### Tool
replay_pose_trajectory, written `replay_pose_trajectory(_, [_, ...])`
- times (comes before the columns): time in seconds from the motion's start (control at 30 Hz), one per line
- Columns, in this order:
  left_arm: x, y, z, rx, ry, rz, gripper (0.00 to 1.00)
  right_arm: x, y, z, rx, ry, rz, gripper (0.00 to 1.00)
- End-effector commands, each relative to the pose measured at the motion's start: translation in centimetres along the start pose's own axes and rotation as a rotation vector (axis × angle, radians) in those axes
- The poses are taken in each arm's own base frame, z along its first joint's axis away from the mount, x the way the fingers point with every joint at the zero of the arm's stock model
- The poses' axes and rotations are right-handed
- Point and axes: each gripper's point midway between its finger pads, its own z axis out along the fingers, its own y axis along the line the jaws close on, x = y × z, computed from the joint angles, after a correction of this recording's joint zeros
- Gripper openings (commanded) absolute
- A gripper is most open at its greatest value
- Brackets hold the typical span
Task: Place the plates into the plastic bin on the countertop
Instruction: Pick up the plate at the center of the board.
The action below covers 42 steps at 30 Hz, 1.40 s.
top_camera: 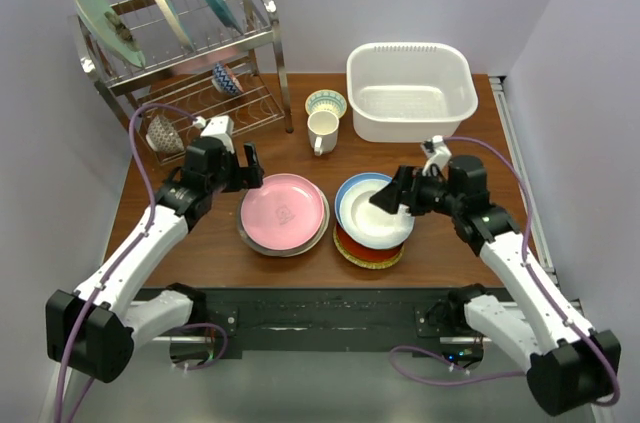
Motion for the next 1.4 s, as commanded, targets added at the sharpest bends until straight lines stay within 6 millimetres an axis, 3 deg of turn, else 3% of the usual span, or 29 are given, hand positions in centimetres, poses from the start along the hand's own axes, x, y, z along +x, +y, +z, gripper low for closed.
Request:
replay_pose_trajectory(0.0, [-0.8, -0.4, -0.1, 0.0, 0.015, 0.001, 0.99, -1.4, 3.7, 1.7, -0.084, 0.021, -0.043, 0.94])
replay_pose_trajectory(0.23, [0.2, -0.6, -0.4, 0.014, 0.061, -0.009, 0.95, -0.6, 5.2, 4.4, -0.106, 0.097, -0.032, 0.77])
replay_pose_trajectory(0.33, [0.6, -0.8, -0.6, 0.032, 0.065, -0.013, 0.91, 0.4, 6.0, 5.5, -0.105, 0.125, -0.04, 0.76])
replay_pose_trajectory(0.57, [2.1, -1.4, -0.8, 0.082, 0.109, -0.017, 0.68, 3.2, 8.2, 8.0, -0.124, 0.202, -0.051, 0.7])
replay_pose_trajectory(0.73, [2.7, -1.3, -1.1, 0.09, 0.119, -0.019, 0.67, 4.0, 9.0, 9.6, -0.09, 0.224, -0.075, 0.6])
replay_pose_trajectory(0.87, [2.8, -1.5, -1.4, 0.109, 0.118, -0.011, 0.66, 4.1, 8.1, 10.9, 0.008, 0.22, -0.103, 0.52])
replay_pose_trajectory(1.07, [2.8, -1.7, -2.1, 0.131, 0.113, -0.002, 0.66, 4.8, 7.2, 12.4, 0.078, 0.242, -0.12, 0.5])
replay_pose_trajectory(1.37, [3.0, -1.7, -2.6, 0.143, 0.1, 0.013, 0.67, 4.3, 5.7, 12.6, 0.174, 0.207, -0.145, 0.5])
